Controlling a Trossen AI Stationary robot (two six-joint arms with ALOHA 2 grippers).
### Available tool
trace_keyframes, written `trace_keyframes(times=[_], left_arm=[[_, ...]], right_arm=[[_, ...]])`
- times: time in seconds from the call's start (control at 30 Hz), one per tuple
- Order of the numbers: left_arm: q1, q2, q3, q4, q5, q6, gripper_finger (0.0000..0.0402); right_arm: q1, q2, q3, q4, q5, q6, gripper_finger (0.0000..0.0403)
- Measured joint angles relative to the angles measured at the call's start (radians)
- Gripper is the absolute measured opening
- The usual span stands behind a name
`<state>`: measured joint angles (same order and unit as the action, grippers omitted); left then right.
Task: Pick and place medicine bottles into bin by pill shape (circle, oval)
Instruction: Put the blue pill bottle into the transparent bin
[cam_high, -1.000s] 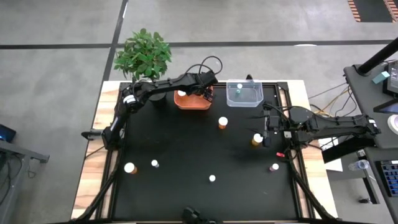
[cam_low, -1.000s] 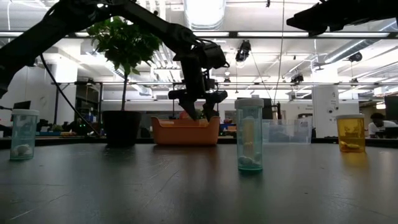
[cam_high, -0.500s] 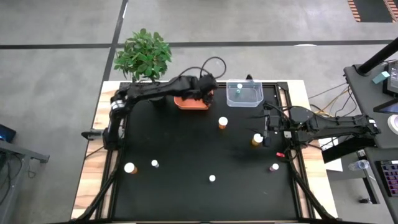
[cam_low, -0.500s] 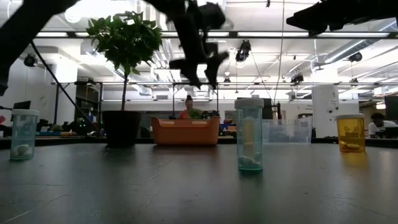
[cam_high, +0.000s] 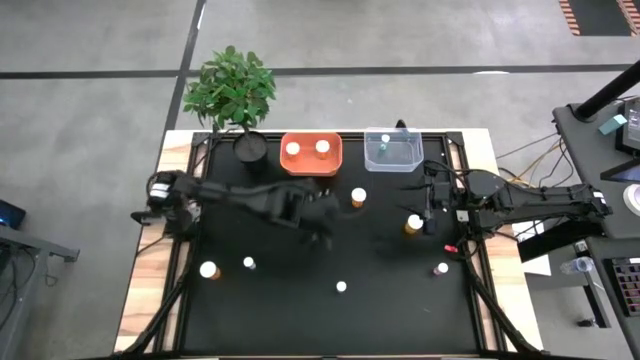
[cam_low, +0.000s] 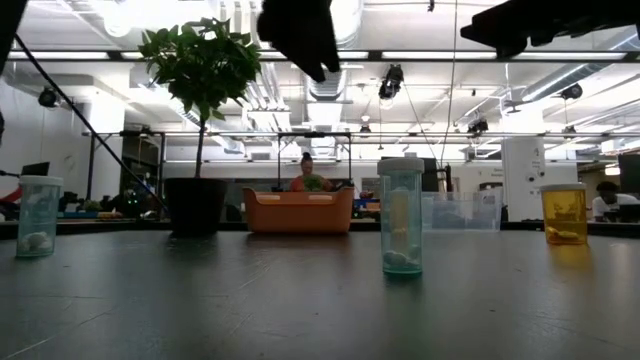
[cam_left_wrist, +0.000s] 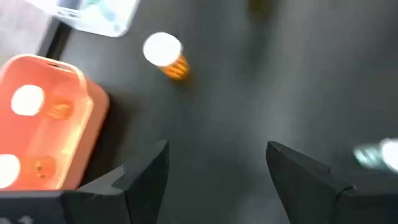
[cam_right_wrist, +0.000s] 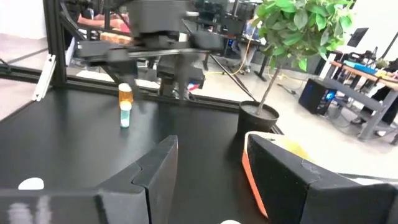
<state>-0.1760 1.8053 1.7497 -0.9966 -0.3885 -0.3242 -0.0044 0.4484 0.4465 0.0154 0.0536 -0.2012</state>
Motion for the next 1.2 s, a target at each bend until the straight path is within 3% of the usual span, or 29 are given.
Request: trace_keyframes(times=[0.33,0.57,0.7,0.9,1.2], left_arm=[[-0.173,-0.177,-0.265,0.160,-0.078,0.000,0.0250],[-0.193,-0.375,-0.525,0.392,-0.171,0.045,0.0250],[-0.183,-0.473,-0.674,0.561,-0.229,0.130,0.0250],[-0.159,-0.594,-0.842,0.775,-0.265,0.253,0.0250],[-0.144,-0.701,-0.978,0.920,-0.301,0.327,0.0250]], right_arm=[[0.000,0.048,0.005,0.019,0.001,0.142,0.0187],[0.000,0.127,0.020,-0.005,0.000,0.398,0.0187],[0.001,0.182,0.090,-0.124,-0.006,0.582,0.0187],[0.038,0.301,0.246,-0.351,-0.021,0.712,0.0187],[0.192,0.535,0.460,-0.507,-0.062,0.714,0.0187]])
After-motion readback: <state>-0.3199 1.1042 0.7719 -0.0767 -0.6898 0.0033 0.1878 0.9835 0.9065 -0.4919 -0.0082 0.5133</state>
